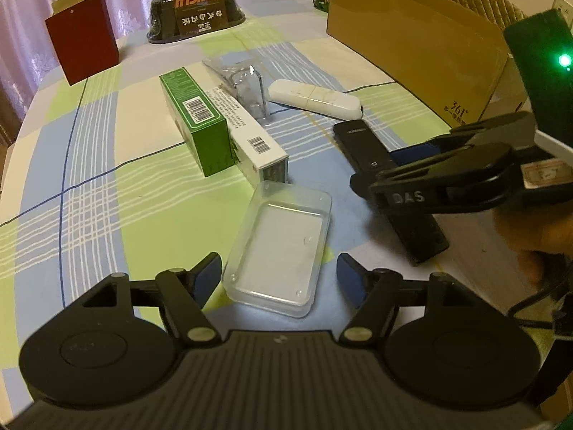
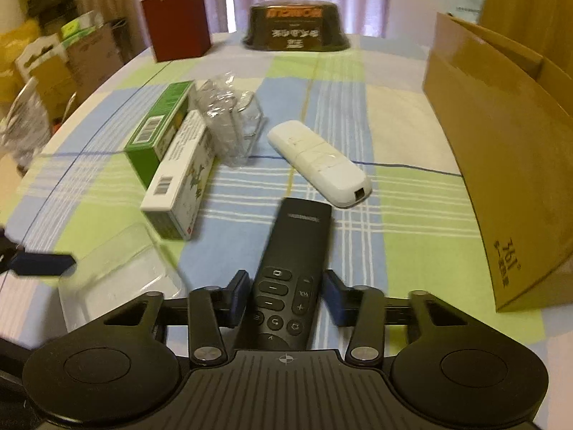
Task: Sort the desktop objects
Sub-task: 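Grasp the clear plastic container with left tool while right tool grasps the black remote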
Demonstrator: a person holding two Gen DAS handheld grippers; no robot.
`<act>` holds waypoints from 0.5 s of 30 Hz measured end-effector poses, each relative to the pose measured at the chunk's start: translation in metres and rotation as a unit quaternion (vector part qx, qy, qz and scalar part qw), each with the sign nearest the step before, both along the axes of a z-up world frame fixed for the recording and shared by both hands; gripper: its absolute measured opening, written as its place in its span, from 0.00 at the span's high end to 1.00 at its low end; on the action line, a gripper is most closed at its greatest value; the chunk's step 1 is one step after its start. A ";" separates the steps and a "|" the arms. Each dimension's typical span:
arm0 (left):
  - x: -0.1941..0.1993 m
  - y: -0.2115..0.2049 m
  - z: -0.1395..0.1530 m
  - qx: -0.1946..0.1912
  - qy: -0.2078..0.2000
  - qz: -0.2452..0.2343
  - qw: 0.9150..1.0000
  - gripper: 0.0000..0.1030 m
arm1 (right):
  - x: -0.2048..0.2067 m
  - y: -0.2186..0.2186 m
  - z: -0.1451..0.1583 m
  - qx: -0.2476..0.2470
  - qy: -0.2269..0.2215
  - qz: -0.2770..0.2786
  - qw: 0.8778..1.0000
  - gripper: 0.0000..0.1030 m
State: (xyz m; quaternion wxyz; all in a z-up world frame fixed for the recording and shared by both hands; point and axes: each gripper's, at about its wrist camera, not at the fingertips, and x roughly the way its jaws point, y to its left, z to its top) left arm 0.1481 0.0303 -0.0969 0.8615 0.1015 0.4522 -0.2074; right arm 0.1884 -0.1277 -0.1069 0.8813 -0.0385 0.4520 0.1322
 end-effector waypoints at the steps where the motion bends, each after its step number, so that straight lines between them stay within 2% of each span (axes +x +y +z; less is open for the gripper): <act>1: 0.001 0.000 0.000 -0.003 0.000 0.000 1.000 0.36 | -0.002 -0.002 0.001 -0.001 0.003 0.005 1.000 0.62; 8: -0.001 -0.008 -0.002 0.005 0.001 -0.012 1.000 0.38 | -0.035 -0.025 0.003 -0.018 0.016 0.046 0.999 0.62; 15: 0.003 -0.014 -0.005 0.012 -0.005 -0.016 1.000 0.38 | -0.049 -0.036 0.002 -0.014 0.008 0.054 0.998 0.62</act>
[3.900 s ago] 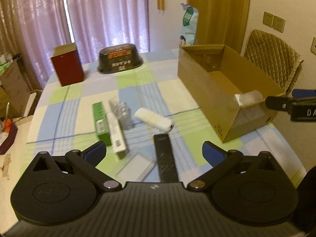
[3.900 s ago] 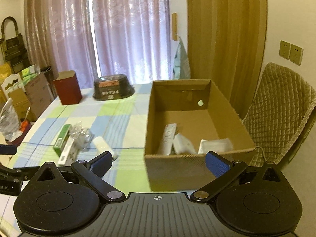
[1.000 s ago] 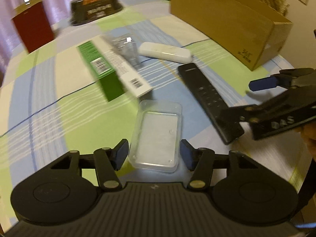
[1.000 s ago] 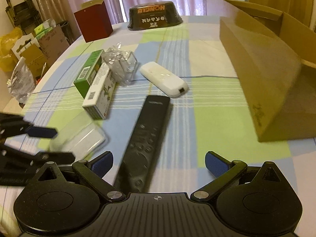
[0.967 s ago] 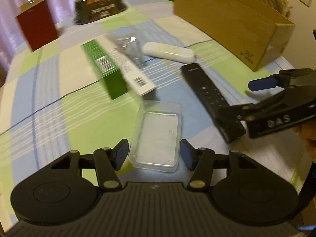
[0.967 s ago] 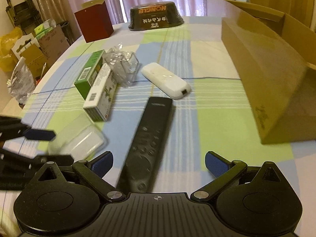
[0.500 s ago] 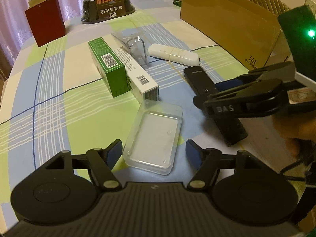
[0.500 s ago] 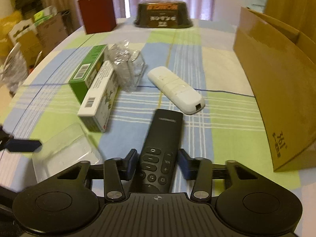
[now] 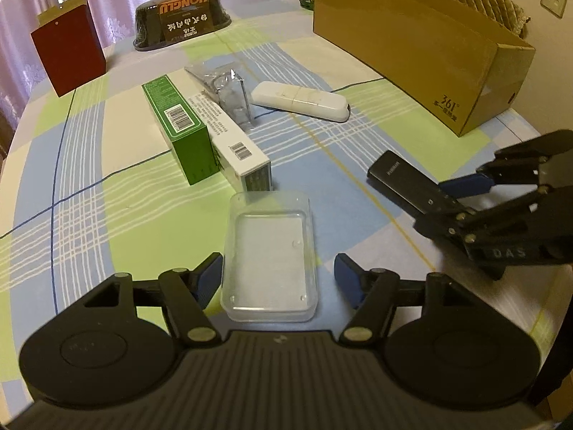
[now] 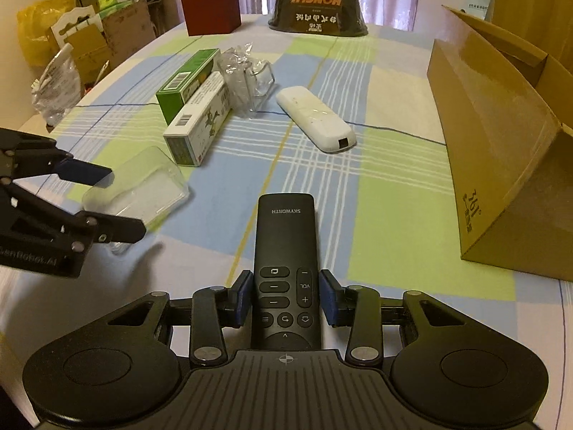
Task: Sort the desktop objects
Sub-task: 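Grasp the clear plastic container with left tool while right tool grasps the black remote, then carry the clear container with left tool while right tool carries black remote to box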
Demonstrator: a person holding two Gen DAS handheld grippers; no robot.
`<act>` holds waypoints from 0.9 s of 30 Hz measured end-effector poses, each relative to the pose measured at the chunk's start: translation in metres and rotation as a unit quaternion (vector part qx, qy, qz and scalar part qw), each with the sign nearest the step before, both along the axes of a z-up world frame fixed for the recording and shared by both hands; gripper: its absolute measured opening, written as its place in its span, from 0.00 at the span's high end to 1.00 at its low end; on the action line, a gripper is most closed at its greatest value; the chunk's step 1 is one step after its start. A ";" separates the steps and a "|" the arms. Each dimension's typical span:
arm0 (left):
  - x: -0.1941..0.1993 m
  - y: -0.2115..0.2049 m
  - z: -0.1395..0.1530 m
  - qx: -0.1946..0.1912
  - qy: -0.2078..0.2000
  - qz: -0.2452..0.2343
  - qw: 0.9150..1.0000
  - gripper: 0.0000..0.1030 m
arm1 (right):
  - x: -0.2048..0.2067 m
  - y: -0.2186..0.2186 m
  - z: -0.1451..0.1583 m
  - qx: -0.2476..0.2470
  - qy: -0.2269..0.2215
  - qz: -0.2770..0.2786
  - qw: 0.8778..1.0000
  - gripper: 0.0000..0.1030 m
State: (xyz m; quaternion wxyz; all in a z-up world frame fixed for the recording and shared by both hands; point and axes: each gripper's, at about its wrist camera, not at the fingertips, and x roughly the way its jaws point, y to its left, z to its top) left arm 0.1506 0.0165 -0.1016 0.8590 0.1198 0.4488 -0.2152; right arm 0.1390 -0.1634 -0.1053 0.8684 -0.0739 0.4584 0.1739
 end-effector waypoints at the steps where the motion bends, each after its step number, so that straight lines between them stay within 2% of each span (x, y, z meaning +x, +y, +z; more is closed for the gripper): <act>1: 0.001 -0.001 -0.001 0.001 0.000 0.002 1.000 0.38 | -0.001 0.001 0.000 -0.003 -0.003 0.001 1.000 0.62; 3: 0.004 -0.001 -0.003 0.004 0.003 0.007 1.000 0.38 | -0.003 0.003 0.000 -0.008 -0.009 0.004 1.000 0.62; 5: 0.006 0.000 -0.007 0.006 0.011 0.014 1.000 0.39 | -0.005 0.003 -0.001 -0.009 -0.013 0.009 1.000 0.57; 7: 0.008 0.002 -0.010 0.005 0.020 0.021 1.000 0.47 | -0.005 0.004 -0.002 -0.007 -0.017 0.012 1.000 0.55; 8: 0.009 0.003 -0.010 0.004 0.022 0.024 0.999 0.48 | -0.005 0.003 -0.002 -0.005 -0.018 0.012 1.000 0.53; 13: 0.011 0.005 -0.011 -0.010 0.029 0.030 0.999 0.48 | -0.001 0.003 -0.004 0.002 -0.017 0.009 1.000 0.43; 19: 0.011 0.006 -0.012 -0.016 0.031 0.034 0.999 0.48 | 0.002 0.006 -0.003 -0.004 -0.010 0.011 1.000 0.42; 27: 0.010 0.005 -0.012 -0.017 0.029 0.032 0.999 0.48 | -0.002 0.005 -0.007 0.004 -0.037 -0.003 0.999 0.42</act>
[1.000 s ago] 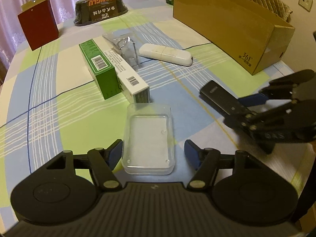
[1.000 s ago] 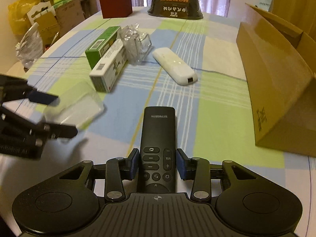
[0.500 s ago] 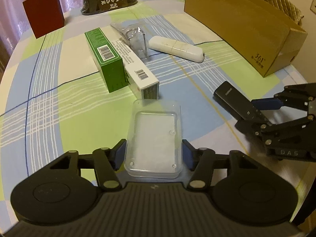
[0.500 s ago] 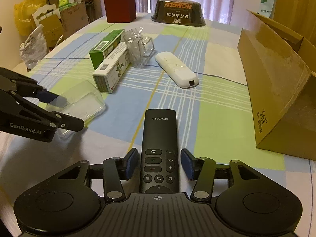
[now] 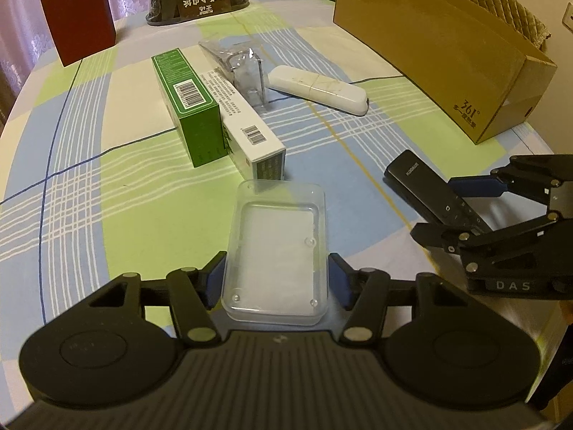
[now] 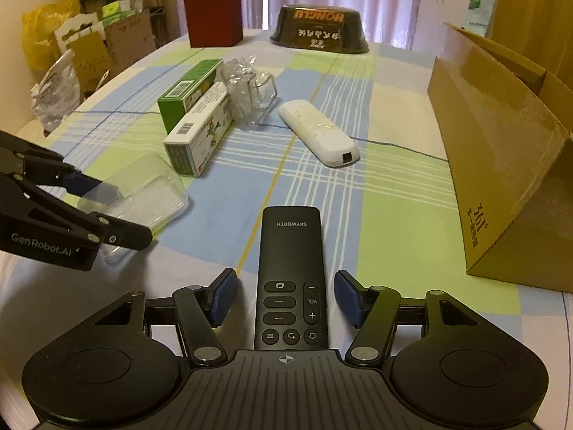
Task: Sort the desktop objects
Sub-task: 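Carry the clear container with left tool while right tool carries black remote to box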
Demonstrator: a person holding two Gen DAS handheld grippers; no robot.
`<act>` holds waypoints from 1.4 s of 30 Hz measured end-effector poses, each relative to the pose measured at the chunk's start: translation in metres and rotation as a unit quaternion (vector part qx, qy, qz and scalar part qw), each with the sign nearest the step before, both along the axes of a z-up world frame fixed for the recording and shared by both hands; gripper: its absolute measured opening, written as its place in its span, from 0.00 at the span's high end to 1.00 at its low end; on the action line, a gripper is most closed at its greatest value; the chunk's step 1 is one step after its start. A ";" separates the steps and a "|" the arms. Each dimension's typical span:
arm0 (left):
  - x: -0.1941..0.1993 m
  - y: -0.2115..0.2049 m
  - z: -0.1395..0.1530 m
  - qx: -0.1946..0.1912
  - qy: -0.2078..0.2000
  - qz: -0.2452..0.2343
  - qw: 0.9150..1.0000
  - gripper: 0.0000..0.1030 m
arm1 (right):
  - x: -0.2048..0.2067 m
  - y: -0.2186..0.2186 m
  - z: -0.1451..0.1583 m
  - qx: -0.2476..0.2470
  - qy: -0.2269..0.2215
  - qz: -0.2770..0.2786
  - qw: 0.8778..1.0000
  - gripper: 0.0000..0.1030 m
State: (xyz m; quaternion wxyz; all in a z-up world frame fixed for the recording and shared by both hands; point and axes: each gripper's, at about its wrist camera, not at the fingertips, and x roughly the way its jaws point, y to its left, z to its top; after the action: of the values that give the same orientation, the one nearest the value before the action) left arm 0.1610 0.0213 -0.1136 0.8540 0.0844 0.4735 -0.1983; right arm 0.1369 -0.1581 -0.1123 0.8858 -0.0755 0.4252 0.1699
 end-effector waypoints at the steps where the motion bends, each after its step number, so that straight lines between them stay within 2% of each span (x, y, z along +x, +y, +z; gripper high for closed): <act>1: 0.000 0.000 0.000 0.000 0.000 0.000 1.000 0.48 | 0.000 0.000 0.000 0.002 -0.002 -0.003 1.000 0.42; 7: 0.000 -0.001 0.000 -0.001 0.000 0.001 1.000 0.48 | 0.002 0.001 0.001 0.002 0.003 -0.007 1.000 0.42; 9: 0.000 -0.001 0.000 0.000 -0.001 0.000 1.000 0.49 | 0.003 0.001 0.002 -0.001 0.004 -0.006 1.000 0.48; 10: 0.000 -0.001 0.000 0.000 -0.002 0.000 1.000 0.50 | 0.003 0.001 0.003 -0.003 0.003 -0.005 1.000 0.62; 11: 0.000 -0.001 0.000 0.000 -0.002 0.000 1.000 0.50 | 0.003 0.001 0.004 -0.004 0.005 -0.005 1.000 0.63; 23: -0.011 -0.009 0.014 0.008 -0.001 -0.017 1.000 0.51 | -0.009 -0.006 0.017 -0.001 0.010 -0.004 1.000 0.63; 42: -0.052 -0.039 0.062 -0.003 -0.030 -0.028 0.999 0.51 | -0.036 -0.042 0.078 0.030 -0.041 -0.036 0.998 0.63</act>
State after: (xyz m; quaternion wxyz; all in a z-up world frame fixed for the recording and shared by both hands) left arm 0.1092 -0.0182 -0.0516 0.8625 0.1008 0.4442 -0.2205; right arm 0.1014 -0.2001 -0.0347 0.9100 -0.0404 0.3854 0.1472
